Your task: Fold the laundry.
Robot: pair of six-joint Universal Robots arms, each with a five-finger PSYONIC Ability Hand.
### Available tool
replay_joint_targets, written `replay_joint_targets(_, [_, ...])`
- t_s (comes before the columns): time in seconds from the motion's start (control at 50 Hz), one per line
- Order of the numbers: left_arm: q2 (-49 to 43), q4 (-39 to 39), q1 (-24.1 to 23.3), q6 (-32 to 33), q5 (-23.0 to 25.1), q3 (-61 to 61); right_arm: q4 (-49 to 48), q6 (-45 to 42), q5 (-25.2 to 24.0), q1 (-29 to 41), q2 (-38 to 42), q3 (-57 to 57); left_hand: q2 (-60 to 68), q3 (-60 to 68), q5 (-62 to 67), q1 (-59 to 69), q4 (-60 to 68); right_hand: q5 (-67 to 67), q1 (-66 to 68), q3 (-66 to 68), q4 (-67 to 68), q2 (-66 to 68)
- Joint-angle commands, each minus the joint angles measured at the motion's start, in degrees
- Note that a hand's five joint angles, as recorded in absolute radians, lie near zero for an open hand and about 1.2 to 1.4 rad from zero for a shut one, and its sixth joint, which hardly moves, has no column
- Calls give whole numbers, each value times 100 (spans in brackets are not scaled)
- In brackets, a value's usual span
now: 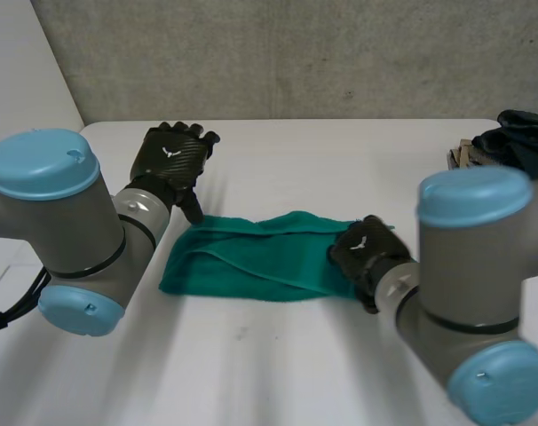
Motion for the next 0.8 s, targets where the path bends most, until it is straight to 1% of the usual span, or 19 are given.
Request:
replay_joint_targets(0.02, [13, -2, 52, -2, 0, 0, -1218, 28, -10, 93, 636, 31, -174, -224, -270, -117, -155, 98, -168, -63, -126, -82])
replay_joint_targets(0.1, [4, -2, 69, -2, 9, 9, -1500, 1, -10, 102, 864, -31, -174, -224, -270, -117, -155, -171, -436, -332, -394, -351])
replay_joint_targets(0.18, [-5, -2, 78, -2, 9, 9, -1658, -78, -10, 102, 1084, -110, -174, -224, -270, -117, -155, -138, -404, -299, -361, -318])
replay_joint_targets(0.22, [-5, -2, 78, 7, 9, 18, -1702, -122, -10, 93, 1189, -162, -174, -224, -270, -117, -155, -54, -320, -215, -278, -234])
replay_joint_targets(0.26, [-13, -2, 78, 7, 9, 18, -1755, -192, 8, 85, 1321, -241, -174, -224, -270, -117, -155, 348, 83, 188, 125, 168])
replay_joint_targets(0.28, [-5, -2, 78, 7, 9, 18, -1755, -210, 8, 84, 1356, -276, -174, -224, -270, -117, -155, 716, 451, 556, 493, 536])
replay_joint_targets(0.3, [-5, -2, 78, 16, 9, 18, -1746, -236, 8, 84, 1383, -320, -174, -224, -270, -117, -155, 1520, 1254, 1359, 1296, 1339])
replay_joint_targets(0.32, [-5, -2, 78, 16, 9, 18, -1738, -245, 34, 67, 1392, -390, -174, -224, -270, -117, -155, 4692, 4426, 4531, 4468, 4511])
replay_joint_targets(0.34, [4, -2, 87, 7, 9, 27, -1764, -245, 60, 67, 1374, -408, -174, -224, -270, -117, -155, 4875, 4610, 4715, 4652, 4695])
replay_joint_targets(0.4, [13, -2, 105, 24, 9, 27, -1816, -105, 131, 67, 1103, -400, -174, -224, -270, -117, -155, 4877, 4612, 4716, 4654, 4697])
replay_joint_targets(0.48, [-5, 7, 166, 7, 9, 70, -1799, 185, -88, 93, 392, -566, -174, -224, -270, -117, -155, 4877, 4612, 4716, 4654, 4697])
replay_joint_targets(0.5, [-13, 7, 218, -2, 9, 105, -1695, 238, -228, 111, 94, -680, -174, -224, -270, -117, -155, 4877, 4612, 4716, 4654, 4697])
replay_joint_targets(0.56, [-66, -19, 324, 7, 18, 202, -1195, 308, -492, 93, -347, -996, -174, -224, -270, -117, -155, 4877, 4612, 4716, 4654, 4697])
replay_joint_targets(0.62, [-163, -63, 465, 16, 88, 334, -535, 422, -686, 93, -480, -1488, -174, -224, -270, -117, -155, 4877, 4612, 4716, 4654, 4697])
replay_joint_targets(0.66, [-268, -151, 579, 51, 246, 422, -113, 502, -765, 85, -550, -1936, -174, -224, -270, -117, -155, 4877, 4612, 4716, 4654, 4697])
replay_joint_targets(0.7, [-400, -291, 676, 103, 509, 510, 239, 528, -827, 58, -612, -2367, -174, -224, -270, -117, -155, 4877, 4612, 4716, 4654, 4697])
replay_joint_targets(0.72, [-479, -440, 737, 164, 771, 571, 449, 555, -836, 23, -664, -2621, -174, -224, -270, -117, -155, 4877, 4612, 4716, 4654, 4697])
replay_joint_targets(0.78, [-576, -765, 808, 226, 1229, 615, 565, 572, -853, -47, -682, -2904, -174, -224, -270, -117, -155, 4877, 4612, 4716, 4654, 4697])
replay_joint_targets(0.8, [-620, -1036, 834, 288, 1544, 624, 565, 607, -854, -56, -691, -3018, -174, -224, -270, -117, -155, 4877, 4612, 4716, 4654, 4697])
